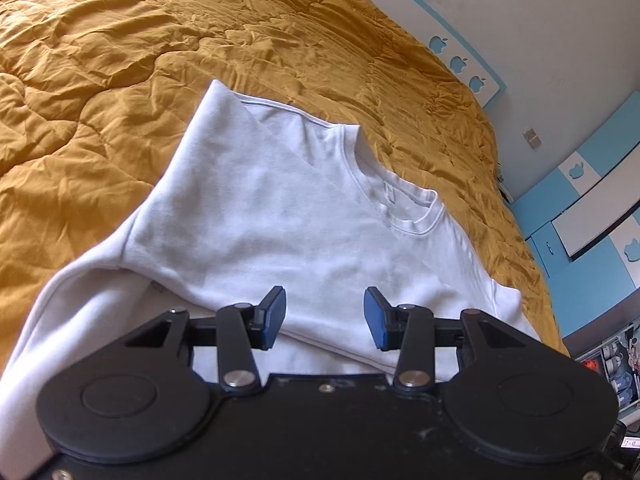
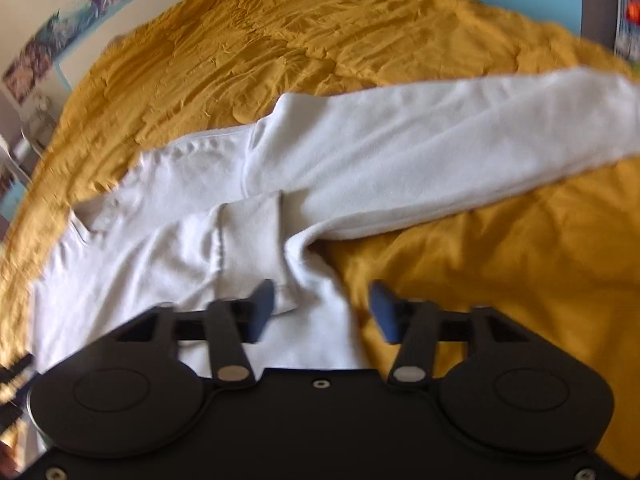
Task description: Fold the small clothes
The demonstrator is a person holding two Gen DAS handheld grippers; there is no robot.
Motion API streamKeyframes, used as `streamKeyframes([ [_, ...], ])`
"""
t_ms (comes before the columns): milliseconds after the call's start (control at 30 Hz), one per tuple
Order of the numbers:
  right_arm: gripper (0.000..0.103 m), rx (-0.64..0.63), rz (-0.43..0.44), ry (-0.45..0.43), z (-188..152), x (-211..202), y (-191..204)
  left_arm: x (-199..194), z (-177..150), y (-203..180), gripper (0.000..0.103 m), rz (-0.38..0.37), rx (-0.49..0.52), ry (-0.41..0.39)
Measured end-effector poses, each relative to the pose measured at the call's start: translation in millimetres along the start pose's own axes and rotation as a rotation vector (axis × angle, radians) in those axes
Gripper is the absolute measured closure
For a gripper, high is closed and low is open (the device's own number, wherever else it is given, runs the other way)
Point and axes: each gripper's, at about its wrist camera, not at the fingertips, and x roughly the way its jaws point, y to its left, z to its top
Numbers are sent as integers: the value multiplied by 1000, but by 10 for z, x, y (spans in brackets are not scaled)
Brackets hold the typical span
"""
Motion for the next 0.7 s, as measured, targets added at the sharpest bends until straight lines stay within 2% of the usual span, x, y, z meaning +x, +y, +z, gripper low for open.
streamKeyframes([
  [33,6,-110,-86,-14,40,-81,15,0,-9,-88,59,-9,17,1],
  [67,6,-207,-153,-60,63,-178,-1,2,-17,-167,59,-22,31,2],
  [100,6,-275,-194,-105,73,-262,-41,9,-32,-245,59,-39,41,3],
  [167,5,-386,-186,-175,106,-445,-285,27,-72,-406,59,-72,53,12],
  [233,6,-370,-167,-147,163,-533,-602,62,-132,-568,59,-99,64,24],
  [267,7,-306,-154,-138,210,-591,-850,86,-167,-649,59,-115,72,33],
  [300,17,-239,-132,-148,230,-644,-1082,119,-212,-739,59,-129,79,45],
  [333,35,-175,-119,-155,256,-678,-1285,155,-260,-828,59,-141,90,58],
  [433,64,52,-137,-189,283,-742,-1963,267,-406,-1068,58,-171,122,98],
  [500,69,162,-134,-234,286,-702,-2327,357,-520,-1240,58,-191,136,130],
  [600,69,422,-24,-280,256,-589,-2872,475,-658,-1428,58,-202,151,164],
  [700,68,644,44,-322,213,-427,-3214,580,-749,-1548,58,-204,167,188],
])
